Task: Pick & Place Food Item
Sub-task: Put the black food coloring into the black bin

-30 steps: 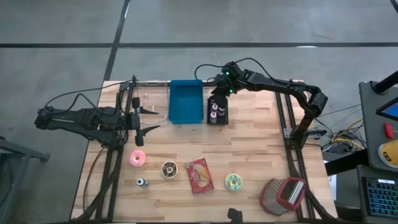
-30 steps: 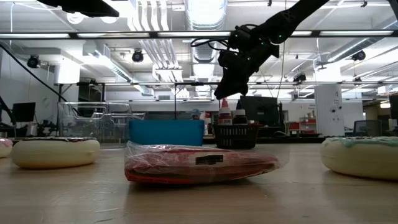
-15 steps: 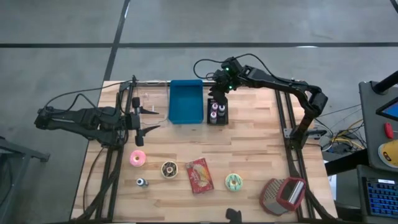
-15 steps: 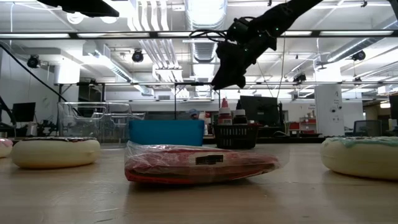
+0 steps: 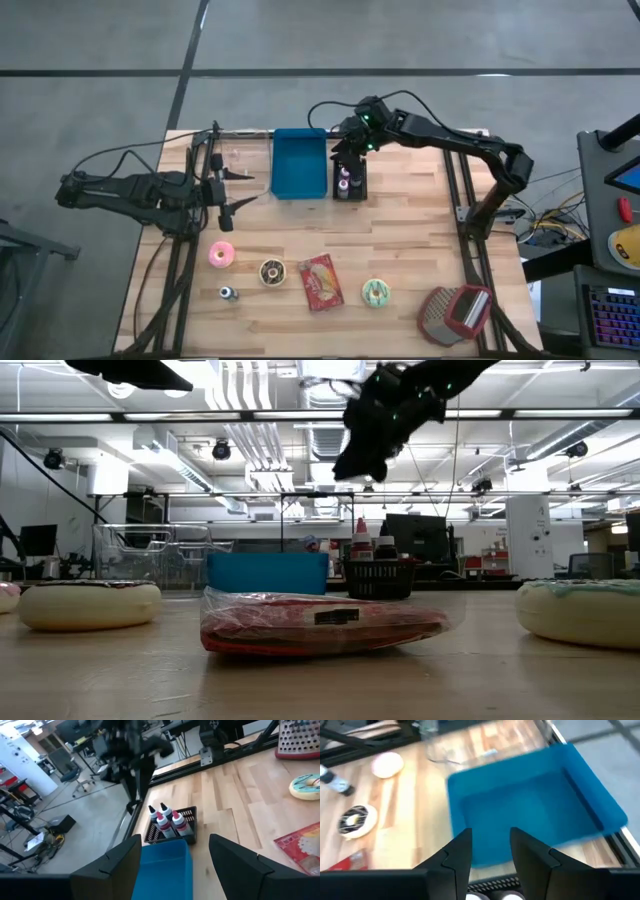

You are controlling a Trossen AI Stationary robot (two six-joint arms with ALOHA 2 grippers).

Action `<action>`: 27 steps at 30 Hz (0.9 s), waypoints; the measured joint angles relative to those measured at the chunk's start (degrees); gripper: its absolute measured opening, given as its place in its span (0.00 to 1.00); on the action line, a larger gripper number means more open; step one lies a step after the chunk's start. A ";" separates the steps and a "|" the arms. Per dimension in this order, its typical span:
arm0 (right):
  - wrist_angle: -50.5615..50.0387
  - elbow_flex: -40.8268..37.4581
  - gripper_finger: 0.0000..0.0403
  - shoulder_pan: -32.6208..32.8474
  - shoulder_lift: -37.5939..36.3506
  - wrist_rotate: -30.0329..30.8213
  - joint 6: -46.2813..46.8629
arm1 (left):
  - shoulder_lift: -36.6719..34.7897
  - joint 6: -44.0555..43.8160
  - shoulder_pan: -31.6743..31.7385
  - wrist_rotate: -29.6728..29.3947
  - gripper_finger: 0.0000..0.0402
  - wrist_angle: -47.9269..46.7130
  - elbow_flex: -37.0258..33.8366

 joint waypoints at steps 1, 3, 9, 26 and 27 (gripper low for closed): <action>0.04 0.00 0.31 0.86 -0.97 0.01 -0.47 | 0.00 -0.08 0.00 0.00 0.59 0.02 0.00; 0.05 0.01 0.30 2.61 -3.09 0.00 -0.99 | 0.00 -0.94 0.00 0.02 0.59 0.02 0.00; 0.11 -0.01 0.29 8.29 -8.60 0.02 -1.34 | 0.16 -1.53 0.00 0.00 0.59 0.00 0.01; -2.22 -2.63 0.27 14.20 -18.99 0.00 -1.54 | 1.01 -11.18 0.00 3.60 0.59 -3.20 -0.02; -1.04 -3.57 0.27 14.13 -19.83 0.00 -1.56 | 1.03 -11.33 0.00 4.70 0.59 -3.26 -0.02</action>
